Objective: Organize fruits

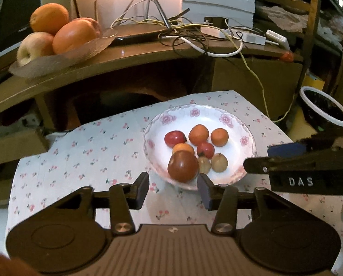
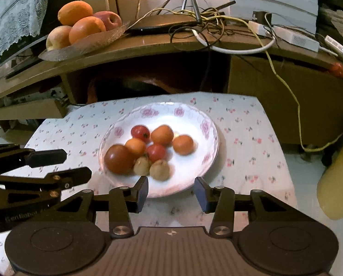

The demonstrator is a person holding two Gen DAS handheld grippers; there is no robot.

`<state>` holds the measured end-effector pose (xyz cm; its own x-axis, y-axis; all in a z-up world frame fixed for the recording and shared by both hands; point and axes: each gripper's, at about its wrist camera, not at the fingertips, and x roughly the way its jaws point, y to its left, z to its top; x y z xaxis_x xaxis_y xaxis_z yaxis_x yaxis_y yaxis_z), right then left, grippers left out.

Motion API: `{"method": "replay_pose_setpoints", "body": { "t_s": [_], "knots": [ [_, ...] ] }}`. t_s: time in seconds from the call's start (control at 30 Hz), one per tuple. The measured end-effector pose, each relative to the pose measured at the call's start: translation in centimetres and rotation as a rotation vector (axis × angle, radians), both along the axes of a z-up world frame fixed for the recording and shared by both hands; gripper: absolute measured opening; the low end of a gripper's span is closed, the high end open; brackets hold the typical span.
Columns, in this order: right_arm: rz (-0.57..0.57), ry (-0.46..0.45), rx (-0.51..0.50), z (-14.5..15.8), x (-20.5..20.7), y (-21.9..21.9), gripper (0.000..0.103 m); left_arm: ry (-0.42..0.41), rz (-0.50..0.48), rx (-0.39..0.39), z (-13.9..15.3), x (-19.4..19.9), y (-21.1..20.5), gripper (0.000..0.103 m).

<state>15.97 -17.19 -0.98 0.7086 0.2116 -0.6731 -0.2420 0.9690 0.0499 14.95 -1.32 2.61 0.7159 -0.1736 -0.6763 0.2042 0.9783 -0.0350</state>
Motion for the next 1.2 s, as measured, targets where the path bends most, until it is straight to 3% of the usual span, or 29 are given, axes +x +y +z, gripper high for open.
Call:
{"method": "replay_pose_setpoints", "body": {
  "t_s": [0.57,1.2],
  "knots": [
    [-0.013,0.002,0.013,-0.1,-3.4,0.0,0.045,0.003,0.021,-0.017,0.0,-3.2,-0.1,0.055],
    [-0.019,0.007,0.016,-0.3,-6.3,0.0,0.045,-0.003,0.034,-0.008,0.0,-6.1,-0.4,0.069]
  ]
}}
